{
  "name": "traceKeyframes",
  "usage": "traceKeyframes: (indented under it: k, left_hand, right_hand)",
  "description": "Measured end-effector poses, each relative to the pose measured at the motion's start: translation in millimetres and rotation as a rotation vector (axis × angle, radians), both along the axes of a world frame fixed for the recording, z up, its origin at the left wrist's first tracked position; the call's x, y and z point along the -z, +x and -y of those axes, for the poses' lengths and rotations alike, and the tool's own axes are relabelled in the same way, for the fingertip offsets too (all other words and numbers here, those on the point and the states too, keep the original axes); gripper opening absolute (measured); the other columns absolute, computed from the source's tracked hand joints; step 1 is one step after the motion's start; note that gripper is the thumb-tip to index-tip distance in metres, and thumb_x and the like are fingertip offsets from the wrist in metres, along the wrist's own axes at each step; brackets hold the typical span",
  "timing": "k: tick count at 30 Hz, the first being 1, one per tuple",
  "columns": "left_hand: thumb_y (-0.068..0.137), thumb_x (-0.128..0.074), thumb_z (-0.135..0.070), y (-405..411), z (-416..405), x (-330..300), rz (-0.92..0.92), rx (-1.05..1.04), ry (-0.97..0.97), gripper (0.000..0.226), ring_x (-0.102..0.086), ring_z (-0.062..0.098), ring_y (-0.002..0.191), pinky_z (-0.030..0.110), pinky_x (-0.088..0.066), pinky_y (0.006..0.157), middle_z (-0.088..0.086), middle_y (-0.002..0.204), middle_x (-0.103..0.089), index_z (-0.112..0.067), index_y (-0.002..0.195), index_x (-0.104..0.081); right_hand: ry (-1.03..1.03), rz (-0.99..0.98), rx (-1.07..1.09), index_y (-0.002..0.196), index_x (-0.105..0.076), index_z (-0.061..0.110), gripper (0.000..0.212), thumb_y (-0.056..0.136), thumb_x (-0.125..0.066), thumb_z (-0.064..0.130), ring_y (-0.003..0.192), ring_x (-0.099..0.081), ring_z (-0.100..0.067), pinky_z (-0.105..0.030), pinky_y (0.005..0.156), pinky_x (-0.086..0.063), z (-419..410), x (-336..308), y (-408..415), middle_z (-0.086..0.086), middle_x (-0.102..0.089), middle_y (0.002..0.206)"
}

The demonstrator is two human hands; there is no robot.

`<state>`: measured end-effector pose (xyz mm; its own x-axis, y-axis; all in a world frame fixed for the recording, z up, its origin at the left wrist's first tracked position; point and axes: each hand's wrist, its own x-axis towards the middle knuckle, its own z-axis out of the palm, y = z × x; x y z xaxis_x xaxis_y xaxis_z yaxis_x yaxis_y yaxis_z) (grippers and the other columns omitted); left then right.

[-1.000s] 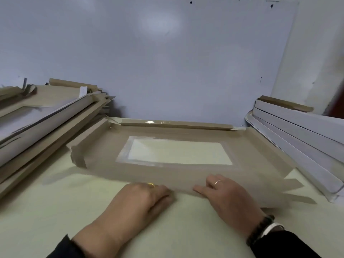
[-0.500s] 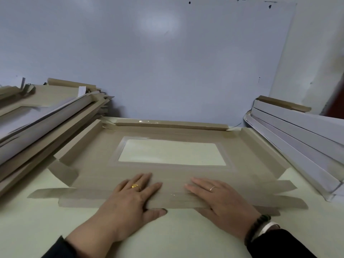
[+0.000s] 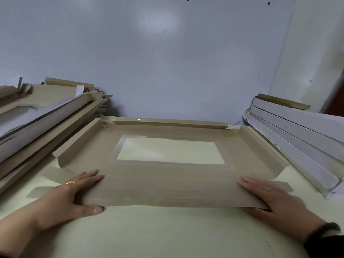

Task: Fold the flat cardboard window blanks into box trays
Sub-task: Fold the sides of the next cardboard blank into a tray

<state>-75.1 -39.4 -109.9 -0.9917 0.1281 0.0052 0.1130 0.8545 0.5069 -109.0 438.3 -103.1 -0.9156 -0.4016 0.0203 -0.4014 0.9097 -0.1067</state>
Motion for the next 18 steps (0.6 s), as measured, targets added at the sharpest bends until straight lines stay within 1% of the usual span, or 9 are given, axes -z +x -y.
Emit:
traceKeyframes:
  k: [2, 5, 6, 8, 10, 12, 14, 15, 18]
  left_hand:
    - [0.026, -0.057, -0.093, -1, 16, 5, -0.036, -0.011, 0.027, 0.099, -0.020, -0.005, 0.131, 0.020, -0.014, 0.108, -0.039, 0.131, -0.023, -0.064, 0.117, -0.030]
    - [0.028, -0.066, -0.087, -4, 37, 11, -0.057, -0.014, 0.050, 0.087, -0.024, -0.004, 0.132, 0.028, -0.018, 0.111, -0.048, 0.129, -0.030, -0.081, 0.108, -0.031]
    - [0.030, -0.069, -0.084, -4, 42, 13, -0.052, -0.006, 0.057, 0.087, -0.024, -0.004, 0.133, 0.031, -0.019, 0.112, -0.052, 0.128, -0.030, -0.080, 0.108, -0.031]
    - [0.032, -0.073, -0.080, -5, 51, 16, -0.050, 0.011, 0.073, 0.089, -0.025, -0.004, 0.133, 0.033, -0.022, 0.111, -0.053, 0.128, -0.026, -0.076, 0.112, -0.034]
    - [0.032, -0.076, -0.077, -6, 53, 19, -0.069, 0.011, 0.088, 0.090, -0.030, -0.005, 0.130, 0.032, -0.026, 0.108, -0.050, 0.129, -0.030, -0.070, 0.114, -0.040]
    - [0.031, -0.076, -0.077, -6, 51, 21, -0.118, -0.010, 0.121, 0.088, -0.042, -0.007, 0.122, 0.026, -0.031, 0.103, -0.044, 0.126, -0.041, -0.062, 0.113, -0.048]
    - [0.035, -0.071, -0.082, -4, 48, 21, -0.213, -0.049, 0.143, 0.078, -0.051, -0.009, 0.110, 0.012, -0.035, 0.095, -0.034, 0.116, -0.055, -0.053, 0.106, -0.059]
    - [0.039, -0.066, -0.084, -3, 46, 20, -0.266, -0.071, 0.144, 0.071, -0.055, -0.011, 0.103, 0.004, -0.038, 0.086, -0.028, 0.108, -0.061, -0.048, 0.100, -0.064]
    - [0.055, -0.050, -0.089, -1, 40, 15, -0.337, -0.152, 0.119, 0.059, -0.059, -0.009, 0.079, 0.004, -0.042, 0.068, -0.020, 0.088, -0.064, -0.042, 0.083, -0.071]
  right_hand:
    - [-0.083, 0.011, 0.051, 0.139, -0.005, 0.046, 0.070, 0.084, -0.048, 0.058, 0.135, -0.008, 0.008, -0.014, 0.110, -0.005, -9, -1, 2, 0.032, 0.002, 0.140]
    - [-0.269, 0.005, 0.114, 0.134, -0.033, 0.042, 0.063, 0.079, -0.064, 0.044, 0.131, -0.025, 0.004, -0.009, 0.105, -0.016, -14, -2, 5, 0.031, -0.026, 0.137]
    - [-0.349, -0.007, 0.140, 0.128, -0.045, 0.040, 0.057, 0.077, -0.069, 0.036, 0.128, -0.032, 0.002, -0.005, 0.100, -0.021, -15, -2, 5, 0.028, -0.036, 0.134]
    - [-0.490, -0.040, 0.183, 0.105, -0.064, 0.039, 0.037, 0.073, -0.075, 0.025, 0.117, -0.046, -0.001, 0.000, 0.089, -0.030, -15, -3, 5, 0.022, -0.054, 0.120]
    - [-0.561, -0.084, 0.214, 0.083, -0.072, 0.037, 0.019, 0.072, -0.075, 0.022, 0.103, -0.055, 0.000, 0.002, 0.081, -0.033, -14, -4, 6, 0.021, -0.062, 0.104]
    - [-0.584, -0.131, 0.244, 0.071, -0.072, 0.035, 0.012, 0.075, -0.072, 0.024, 0.092, -0.057, 0.000, 0.004, 0.075, -0.033, -12, -5, 7, 0.022, -0.064, 0.093]
    - [-0.565, -0.182, 0.255, 0.066, -0.070, 0.034, 0.011, 0.077, -0.066, 0.033, 0.084, -0.057, -0.002, -0.001, 0.072, -0.036, -8, -8, 8, 0.018, -0.065, 0.083]
    - [-0.543, -0.203, 0.257, 0.066, -0.069, 0.032, 0.014, 0.078, -0.063, 0.035, 0.081, -0.057, -0.005, -0.007, 0.071, -0.037, -7, -8, 8, 0.013, -0.065, 0.079]
    - [-0.433, -0.296, 0.291, 0.061, -0.066, 0.020, 0.026, 0.084, -0.060, 0.028, 0.069, -0.054, -0.016, -0.029, 0.067, -0.040, -8, -6, 5, 0.001, -0.060, 0.064]
